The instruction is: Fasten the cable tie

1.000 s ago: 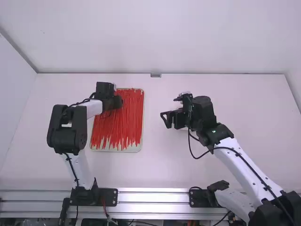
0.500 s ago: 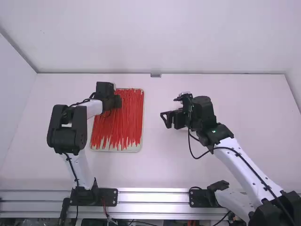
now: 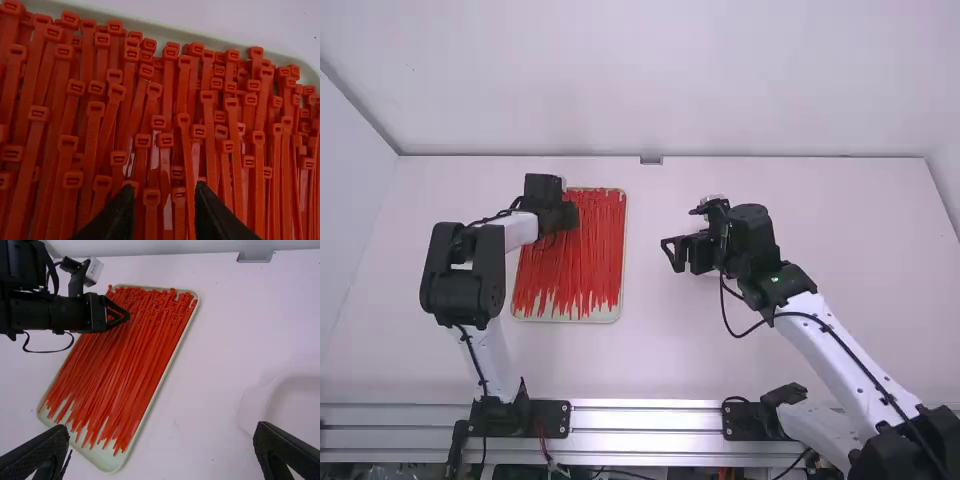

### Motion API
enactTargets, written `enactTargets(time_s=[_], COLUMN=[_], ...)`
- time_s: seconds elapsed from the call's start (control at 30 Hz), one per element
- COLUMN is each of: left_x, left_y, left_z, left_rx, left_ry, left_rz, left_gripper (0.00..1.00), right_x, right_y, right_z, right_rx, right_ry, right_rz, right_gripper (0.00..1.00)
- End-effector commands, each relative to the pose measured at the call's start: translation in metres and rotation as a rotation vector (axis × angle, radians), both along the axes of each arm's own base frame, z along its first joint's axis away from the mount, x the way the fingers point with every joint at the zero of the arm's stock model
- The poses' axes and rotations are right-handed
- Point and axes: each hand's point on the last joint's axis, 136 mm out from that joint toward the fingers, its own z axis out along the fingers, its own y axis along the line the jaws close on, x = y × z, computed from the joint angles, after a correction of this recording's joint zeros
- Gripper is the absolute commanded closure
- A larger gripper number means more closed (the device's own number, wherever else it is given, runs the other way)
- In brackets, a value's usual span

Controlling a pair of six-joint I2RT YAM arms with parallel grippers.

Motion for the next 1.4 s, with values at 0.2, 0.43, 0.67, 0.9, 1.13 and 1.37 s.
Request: enactTargets(time_s=[0.2,0.43,0.67,0.9,1.13,1.37], left_x=[-0.006,-0.007,-0.01,0.004,0.013,0.01], left_y=[-0.008,-0.007,-0.005,-0.003,0.001,0.001], left_z=[-0.018,-0.024,-0.033,-0.016,-0.003,-0.006], left_rx=[-0.006,0.001,0.0,-0.003,0.029,0.031], left_ry=[0.03,0.043,0.063,0.052,0.057,0.074], left_rz=[-0.013,-0.008,-0.004,0.006,0.006,0.008], left_gripper=[0.69,0.7,0.74,0.77,0.78,0.8], right_x=[0.0,0.0,0.0,0.002,0.002,0.004], right_y=[0.001,0.002,0.001,-0.002,-0.003,-0.005], right_z=[0.001,0.001,0.001,0.001,0.001,0.001], right_rx=[0.0,0.0,0.0,0.001,0.0,0.0], right_ry=[-0.002,-0.002,-0.002,-0.002,-0.003,-0.003], right_rz=[0.004,0.004,0.004,-0.008,-0.009,-0.017], right_gripper=[0.02,0.02,0.02,0.02,0.02,0.02])
